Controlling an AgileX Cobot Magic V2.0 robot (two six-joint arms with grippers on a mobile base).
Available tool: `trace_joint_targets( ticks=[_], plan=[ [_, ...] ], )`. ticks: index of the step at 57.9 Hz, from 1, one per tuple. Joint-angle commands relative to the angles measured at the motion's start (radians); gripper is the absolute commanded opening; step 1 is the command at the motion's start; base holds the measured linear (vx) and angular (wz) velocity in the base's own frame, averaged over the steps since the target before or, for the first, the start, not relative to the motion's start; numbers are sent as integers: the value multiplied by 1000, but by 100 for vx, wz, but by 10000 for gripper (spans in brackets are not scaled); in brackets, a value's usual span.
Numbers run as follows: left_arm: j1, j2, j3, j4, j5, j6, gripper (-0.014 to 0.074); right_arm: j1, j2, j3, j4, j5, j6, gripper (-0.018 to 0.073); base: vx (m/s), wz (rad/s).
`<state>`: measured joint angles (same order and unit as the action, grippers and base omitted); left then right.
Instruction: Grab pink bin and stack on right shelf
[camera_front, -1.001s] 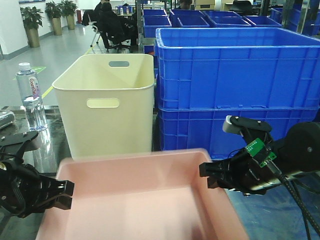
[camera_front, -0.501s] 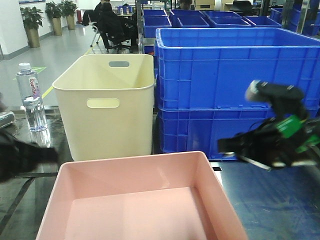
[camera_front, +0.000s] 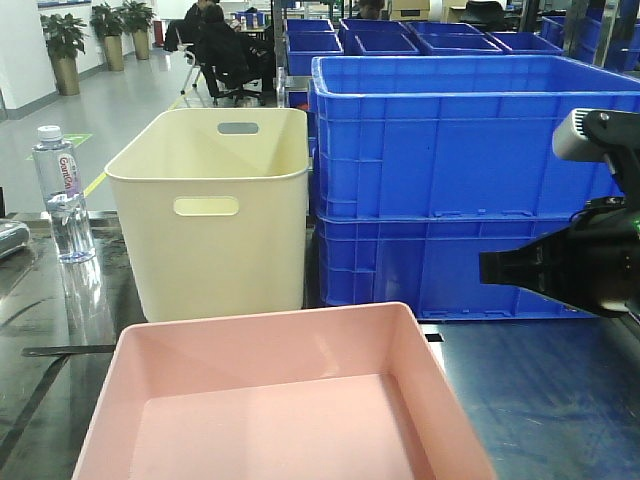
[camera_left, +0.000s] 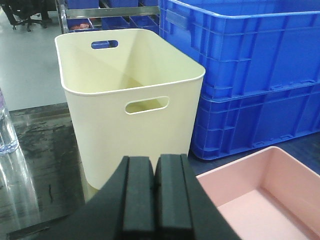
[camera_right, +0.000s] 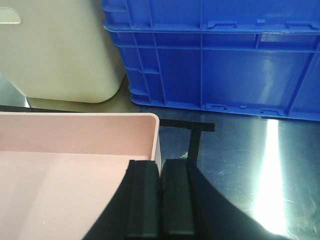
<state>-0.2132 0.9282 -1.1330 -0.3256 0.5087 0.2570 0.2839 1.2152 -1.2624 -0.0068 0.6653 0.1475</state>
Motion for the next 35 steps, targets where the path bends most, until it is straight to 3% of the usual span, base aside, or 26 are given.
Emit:
trace_joint_targets(
  ticks=[1,16,21,24,30,35],
  plan=[
    [3,-9,-28,-13,-76,2,-10,-6,-26,-31,-10,-70,-13,-14,0,0],
    [3,-6,-23,-9,-75,2,-8,-6,-26,-31,-10,-70,-13,-14,0,0],
    [13,-35,43,79,-125,-9,-8,-6,-26,-31,-10,-71,-13,-14,0,0],
    [26,-79,117,139,-182,-64,-6,-6,-26,-31,-10,-70,-13,-14,0,0],
    [74,-238,349,272,-329,-248,-6,-6,-26,-31,-10,-70,-13,-14,0,0],
    [141,-392,551,384,-443,-385,-5,-6,-26,-31,-10,-70,-13,-13,0,0]
  ],
)
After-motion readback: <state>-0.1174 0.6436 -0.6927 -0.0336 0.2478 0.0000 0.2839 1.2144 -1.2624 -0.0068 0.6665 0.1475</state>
